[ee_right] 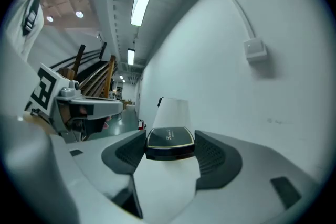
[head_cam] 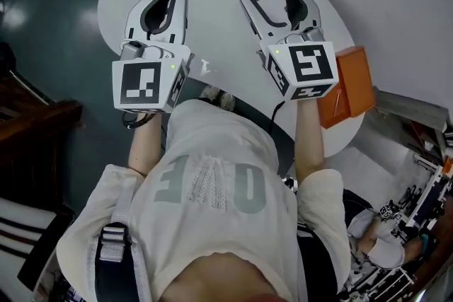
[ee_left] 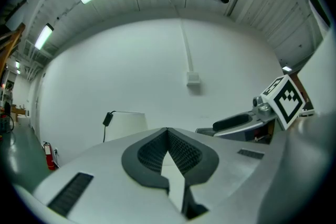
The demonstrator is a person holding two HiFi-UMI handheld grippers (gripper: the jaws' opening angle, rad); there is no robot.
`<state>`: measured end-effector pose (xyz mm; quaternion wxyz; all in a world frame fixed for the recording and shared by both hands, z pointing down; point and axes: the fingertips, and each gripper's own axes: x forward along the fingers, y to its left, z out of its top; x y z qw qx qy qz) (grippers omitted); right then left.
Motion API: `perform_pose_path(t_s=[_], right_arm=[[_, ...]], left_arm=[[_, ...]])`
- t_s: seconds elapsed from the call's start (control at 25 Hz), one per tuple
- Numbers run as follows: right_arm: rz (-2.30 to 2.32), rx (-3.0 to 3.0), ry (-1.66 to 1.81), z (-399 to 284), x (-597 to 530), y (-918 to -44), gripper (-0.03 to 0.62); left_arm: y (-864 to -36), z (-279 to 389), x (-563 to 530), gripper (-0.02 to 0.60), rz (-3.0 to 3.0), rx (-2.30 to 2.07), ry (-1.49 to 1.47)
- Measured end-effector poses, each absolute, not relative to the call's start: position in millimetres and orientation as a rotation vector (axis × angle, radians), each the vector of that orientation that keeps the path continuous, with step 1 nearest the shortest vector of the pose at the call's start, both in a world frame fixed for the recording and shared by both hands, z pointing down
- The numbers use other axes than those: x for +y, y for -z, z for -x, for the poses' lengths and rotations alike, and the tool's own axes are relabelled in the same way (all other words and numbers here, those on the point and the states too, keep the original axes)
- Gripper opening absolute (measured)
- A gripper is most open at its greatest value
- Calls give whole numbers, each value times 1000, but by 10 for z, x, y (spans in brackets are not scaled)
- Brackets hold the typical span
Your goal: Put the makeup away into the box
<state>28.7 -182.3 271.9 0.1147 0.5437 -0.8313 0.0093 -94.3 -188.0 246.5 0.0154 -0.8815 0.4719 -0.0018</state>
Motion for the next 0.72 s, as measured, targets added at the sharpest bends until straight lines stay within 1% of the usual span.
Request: perform_pose_path(t_s=[0.16, 0.36, 0.56, 0.72], right_arm=[[-1690, -2394, 27, -520, -1577, -2502, 301], [-1744, -2303, 45, -727, -1457, -2522, 301], [-1774, -2157, 13, -1235, -1288, -2687, 301], [-1789, -1971, -84, -1785, -950, -3064, 301]], left_arm=[[-2393, 668, -1839, 6, 2788, 1359, -15], [-2412, 421, -1782, 6, 2844, 1255, -15], [-2433, 114, -1714, 6, 2903, 1171, -15], [-2522, -138, -1623, 6, 2952, 1063, 20]])
